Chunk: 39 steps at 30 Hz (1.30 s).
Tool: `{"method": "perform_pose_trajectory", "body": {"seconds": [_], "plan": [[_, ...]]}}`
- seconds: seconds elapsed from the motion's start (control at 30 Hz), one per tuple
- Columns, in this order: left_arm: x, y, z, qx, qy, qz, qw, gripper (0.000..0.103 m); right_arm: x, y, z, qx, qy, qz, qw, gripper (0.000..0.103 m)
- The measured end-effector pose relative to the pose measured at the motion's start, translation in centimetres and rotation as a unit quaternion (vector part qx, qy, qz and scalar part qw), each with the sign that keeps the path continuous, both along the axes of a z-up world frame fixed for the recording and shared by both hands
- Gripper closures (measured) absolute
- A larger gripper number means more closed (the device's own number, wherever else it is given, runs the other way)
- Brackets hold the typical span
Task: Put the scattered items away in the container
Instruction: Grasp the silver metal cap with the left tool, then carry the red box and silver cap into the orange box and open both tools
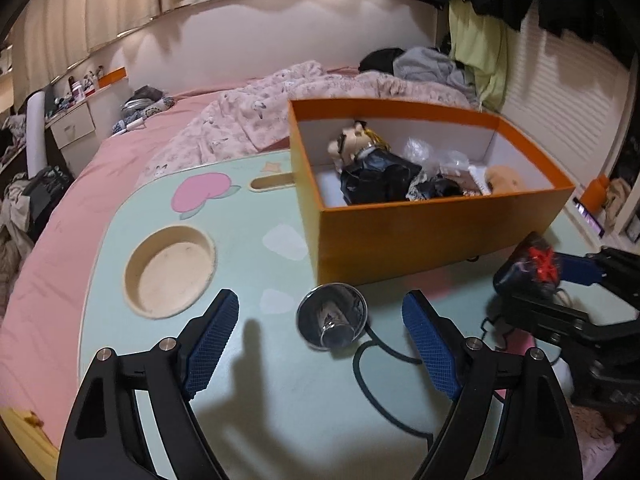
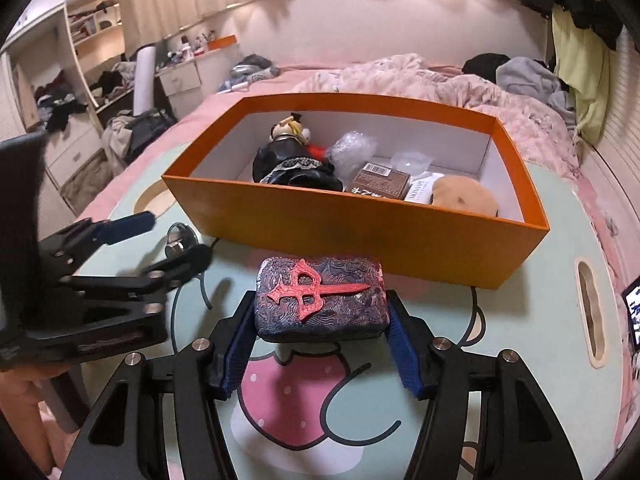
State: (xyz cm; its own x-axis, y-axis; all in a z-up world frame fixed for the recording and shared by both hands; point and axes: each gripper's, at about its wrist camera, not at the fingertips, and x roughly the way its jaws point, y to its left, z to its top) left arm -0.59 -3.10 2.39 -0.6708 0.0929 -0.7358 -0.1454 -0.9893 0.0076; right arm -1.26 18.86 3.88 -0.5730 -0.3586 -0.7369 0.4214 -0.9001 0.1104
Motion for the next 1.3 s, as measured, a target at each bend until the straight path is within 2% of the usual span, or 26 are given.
{"method": "perform_pose_trajectory", "body": {"seconds": [0.07, 0.1, 0.23, 0.27, 0.47, 0.6, 0.8, 1.3], "plan": [[-0.3, 0.0, -0.3, 0.009, -0.010, -0.002, 0.9999, 0.044, 0.1, -0.2, 0.0, 0.006, 0.001, 0.002, 1.000, 0.042], [-0.4, 0.1, -0.3, 0.014, -0.012, -0.004, 0.9998, 0.044, 0.2, -0.3, -0.1, 0.008, 0.002, 0.004, 1.000, 0.042], [-0.2, -0.3, -0.3, 0.026, -0.010, -0.005, 0.9996, 0.065, 0.2, 0.0, 0.0, 0.014, 0.009, 0.000, 1.000, 0.042], [-0.1, -0.5, -0.3, 0.031, -0.010, -0.006, 0.9995, 0.068, 0.1, 0.2, 0.0, 0.014, 0.010, -0.001, 1.000, 0.042], [2.8, -0.5, 1.5, 0.054, 0.035, -0.002, 0.9979, 0.068, 0.3, 0.5, 0.0, 0.020, 0.017, -0.010, 1.000, 0.042], [4.9, 0.4, 2.5, 0.095, 0.042, -0.018, 0.9944, 0.068, 0.5, 0.7, 0.1, 0.024, 0.022, -0.014, 0.999, 0.042], [5.9, 2.9, 1.9, 0.075, 0.033, -0.048, 0.9955, 0.068, 0.7, 0.7, 0.2, 0.030, 0.028, -0.020, 0.999, 0.042], [5.7, 2.8, 1.6, 0.073, 0.029, -0.046, 0.9959, 0.068, 0.7, 0.6, 0.0, 0.030, 0.026, -0.022, 0.999, 0.042]]}}
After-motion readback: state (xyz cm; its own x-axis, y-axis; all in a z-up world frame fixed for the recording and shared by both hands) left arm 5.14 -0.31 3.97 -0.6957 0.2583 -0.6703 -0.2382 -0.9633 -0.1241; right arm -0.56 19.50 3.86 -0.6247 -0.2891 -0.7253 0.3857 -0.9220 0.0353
